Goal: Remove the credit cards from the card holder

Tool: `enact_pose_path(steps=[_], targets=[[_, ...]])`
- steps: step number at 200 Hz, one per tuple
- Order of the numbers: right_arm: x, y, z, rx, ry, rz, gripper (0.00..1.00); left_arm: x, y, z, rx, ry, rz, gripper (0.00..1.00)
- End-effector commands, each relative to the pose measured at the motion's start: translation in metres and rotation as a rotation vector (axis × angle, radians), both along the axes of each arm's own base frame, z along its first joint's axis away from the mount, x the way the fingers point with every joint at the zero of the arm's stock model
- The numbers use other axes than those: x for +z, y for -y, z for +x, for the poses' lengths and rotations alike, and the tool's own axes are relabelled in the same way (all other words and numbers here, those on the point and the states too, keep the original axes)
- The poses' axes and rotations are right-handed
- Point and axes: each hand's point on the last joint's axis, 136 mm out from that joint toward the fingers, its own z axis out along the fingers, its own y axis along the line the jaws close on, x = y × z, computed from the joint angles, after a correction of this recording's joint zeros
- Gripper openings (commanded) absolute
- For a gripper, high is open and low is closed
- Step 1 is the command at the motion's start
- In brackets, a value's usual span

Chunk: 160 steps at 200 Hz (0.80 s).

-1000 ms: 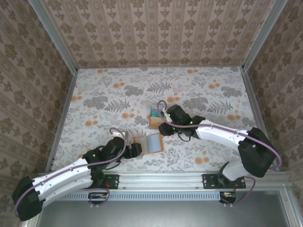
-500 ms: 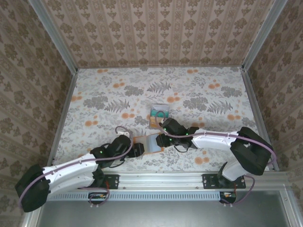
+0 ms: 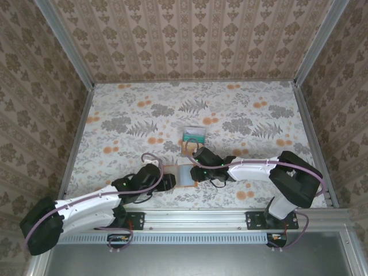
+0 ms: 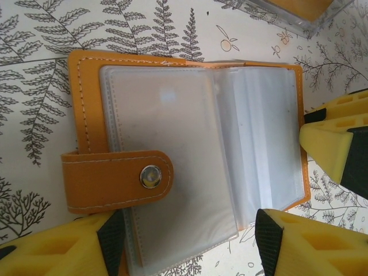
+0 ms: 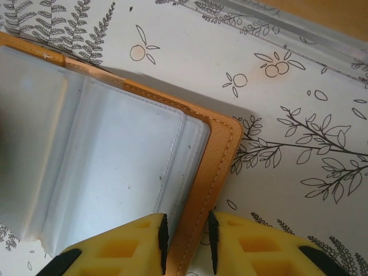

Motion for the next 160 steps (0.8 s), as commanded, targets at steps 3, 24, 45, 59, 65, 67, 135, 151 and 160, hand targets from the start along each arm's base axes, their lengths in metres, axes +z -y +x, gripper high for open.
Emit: enact_pose_path(steps=[3,24,45,59,65,67,135,151,160], targets=[[-0.007,0.002,0.0,-0.018,-0.003,-0.03,0.29,0.013,0.012,0.003,-0.014,0.017,-0.041,0.64],[-0.007,0.001,-0.001,-0.012,-0.003,-0.035,0.28,0.012,0.011,0.003,-0.011,0.015,-0.035,0.64],[-0.008,0.001,-0.001,-0.013,-0.003,-0.038,0.28,0.01,0.011,0.003,-0.014,0.011,-0.031,0.64],[-0.008,0.001,-0.002,-0.013,-0.004,-0.039,0.28,0.01,0.014,0.003,-0.017,0.011,-0.038,0.63],[-0.009,0.001,-0.001,-0.014,-0.005,-0.04,0.28,0.011,0.015,0.003,-0.019,0.011,-0.042,0.63],[-0.009,0.001,-0.002,-0.012,-0.005,-0.04,0.28,0.011,0.015,0.003,-0.02,0.011,-0.041,0.63],[-0.012,-0.001,-0.003,-0.007,-0.013,-0.046,0.28,0.013,0.025,0.002,-0.049,0.015,-0.048,0.62],[-0.013,-0.001,-0.003,-0.009,-0.016,-0.048,0.28,0.015,0.028,0.001,-0.059,0.022,-0.053,0.62],[-0.013,-0.002,-0.004,-0.008,-0.017,-0.05,0.28,0.016,0.029,0.001,-0.064,0.026,-0.057,0.62]])
